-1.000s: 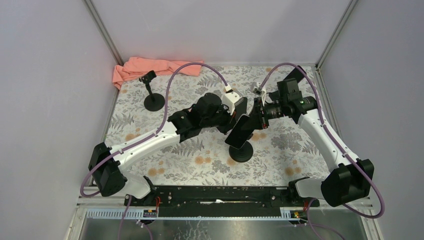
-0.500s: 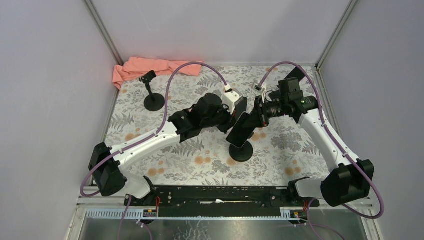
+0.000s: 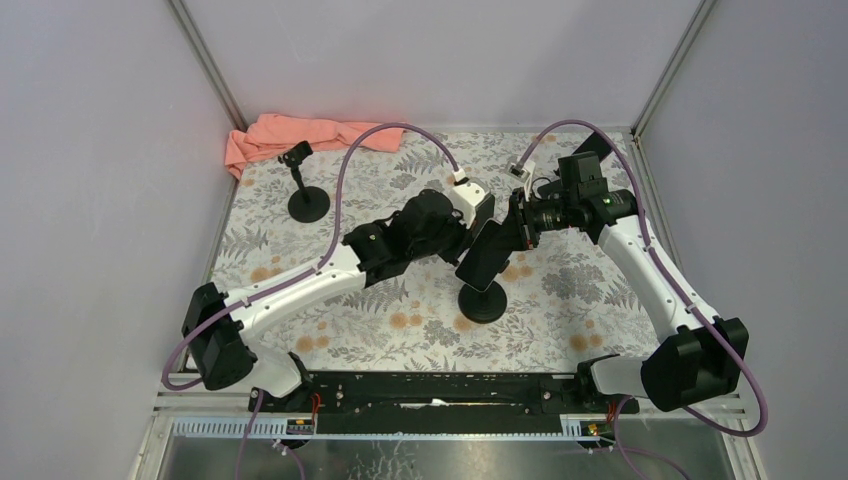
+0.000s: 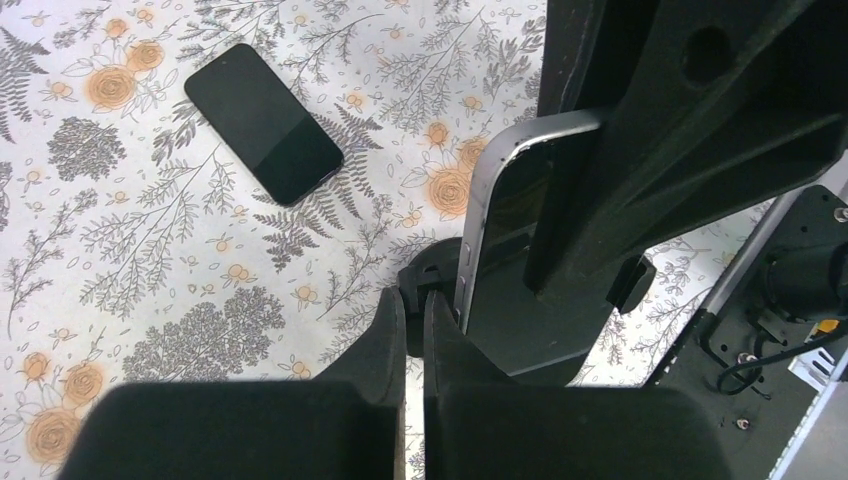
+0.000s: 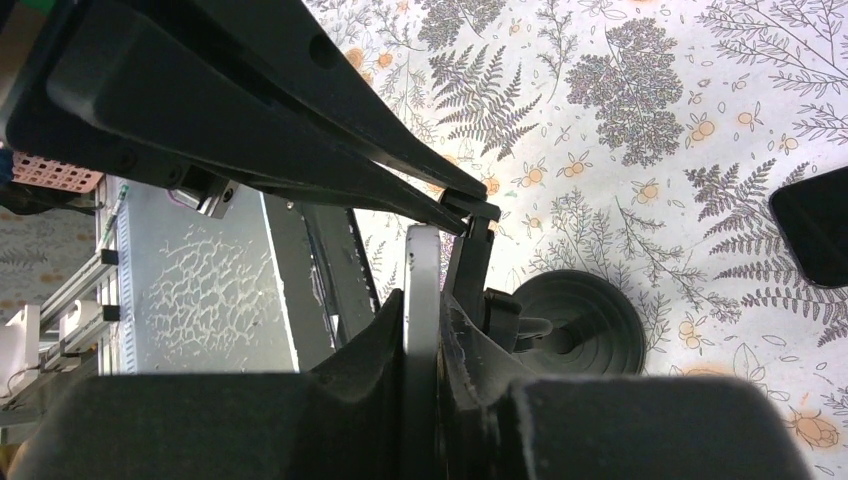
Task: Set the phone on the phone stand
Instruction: Install the phone on the phone stand.
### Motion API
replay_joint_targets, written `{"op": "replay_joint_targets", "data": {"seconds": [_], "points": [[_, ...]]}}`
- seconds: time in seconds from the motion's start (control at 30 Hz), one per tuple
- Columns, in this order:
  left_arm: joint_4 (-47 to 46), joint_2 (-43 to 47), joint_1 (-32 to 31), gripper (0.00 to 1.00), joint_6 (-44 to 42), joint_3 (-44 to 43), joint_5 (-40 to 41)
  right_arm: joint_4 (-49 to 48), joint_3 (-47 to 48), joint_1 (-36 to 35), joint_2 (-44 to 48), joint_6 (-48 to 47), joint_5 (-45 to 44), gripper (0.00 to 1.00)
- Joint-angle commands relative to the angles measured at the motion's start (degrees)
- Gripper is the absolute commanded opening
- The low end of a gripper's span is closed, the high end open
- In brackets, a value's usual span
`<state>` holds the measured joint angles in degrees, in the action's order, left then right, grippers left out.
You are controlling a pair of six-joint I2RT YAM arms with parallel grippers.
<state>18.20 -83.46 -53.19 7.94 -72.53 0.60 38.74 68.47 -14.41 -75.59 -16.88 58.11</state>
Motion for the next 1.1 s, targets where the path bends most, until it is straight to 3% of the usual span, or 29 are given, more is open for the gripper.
{"op": "replay_joint_targets", "data": {"seconds": [0.0, 1.07], "points": [[3.79, 0.55, -0.89, 0.00, -1.44, -2.50, 7.75, 0.28, -0.66, 3.43, -2.81, -2.78, -21.53, 0.00], [2.87, 3.17, -4.80, 0.00, 0.23, 0.81, 18.23, -0.13, -2.49, 3.43, -3.93, 2.32, -30.67, 0.00]]}}
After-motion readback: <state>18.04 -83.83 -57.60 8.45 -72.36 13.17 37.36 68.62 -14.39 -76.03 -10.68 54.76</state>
